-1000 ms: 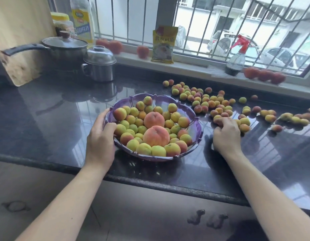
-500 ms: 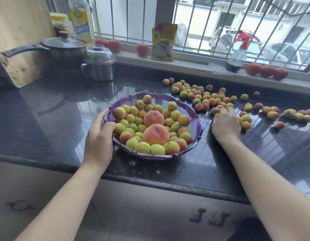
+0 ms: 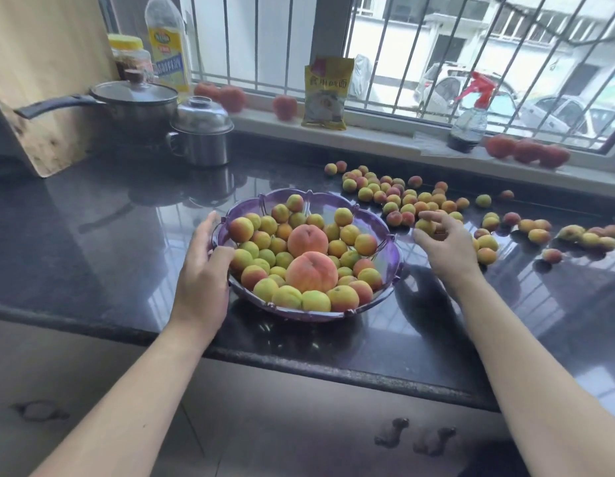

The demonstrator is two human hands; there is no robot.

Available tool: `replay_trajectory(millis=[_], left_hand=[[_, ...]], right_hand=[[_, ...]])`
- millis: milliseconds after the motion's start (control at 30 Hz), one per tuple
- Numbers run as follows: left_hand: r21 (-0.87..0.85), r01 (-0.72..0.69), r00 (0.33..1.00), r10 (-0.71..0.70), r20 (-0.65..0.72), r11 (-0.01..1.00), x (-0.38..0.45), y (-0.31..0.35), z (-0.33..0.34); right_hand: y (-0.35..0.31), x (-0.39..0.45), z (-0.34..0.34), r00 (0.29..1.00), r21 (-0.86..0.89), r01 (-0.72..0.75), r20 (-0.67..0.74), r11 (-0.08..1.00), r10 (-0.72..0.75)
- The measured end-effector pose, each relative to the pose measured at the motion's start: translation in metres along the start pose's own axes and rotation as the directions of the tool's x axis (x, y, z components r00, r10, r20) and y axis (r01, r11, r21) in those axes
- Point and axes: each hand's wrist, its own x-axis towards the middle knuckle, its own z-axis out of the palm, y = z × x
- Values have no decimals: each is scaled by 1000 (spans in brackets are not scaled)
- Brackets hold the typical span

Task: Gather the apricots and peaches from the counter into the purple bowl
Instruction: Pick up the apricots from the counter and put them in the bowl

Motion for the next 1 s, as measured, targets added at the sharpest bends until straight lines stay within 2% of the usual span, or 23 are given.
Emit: replay_trajectory(millis=[100,133,200,300,367,433,600,733,833,1000], left_hand=[[-1,3,1000,-3,19,1000,1,0,0],[-3,5,1000,-5,22,1000,1,1,0],[-6,11,1000,-11,23,1000,0,1,0],[-9,19,1000,-19,19,1000,0,1,-2],[-11,25,1000,-24,20,1000,0,1,-3],[-10,23,1000,-22,22,1000,0,0,-3],[-19,28,999,-28,21,999,2,0,-4],[-19,22,999,-21,25,1000,2,0,-3],[-19,10,1000,-10,28,1000,2,-1,-3],[-23,15,1000,-14,27,1000,2,-1,-5]], right_hand=[[-38,-11,-15,986,116,29,158,993,-48],[-52,-16,-21,973,89,82,208,993,-99],[-77,-25,-28,921,-101,249,332,963,-203],[-96,-34,-24,809,-425,495,544,758,-224],[-100,-36,-16,773,-539,583,599,607,-210],[-100,-36,-10,760,-598,623,616,504,-208],[-102,-35,-1,785,-685,615,581,391,-217],[-105,-38,2,792,-667,597,577,446,-198],[-105,-37,0,787,-673,607,581,422,-205],[-104,-34,-2,785,-662,607,588,441,-198]])
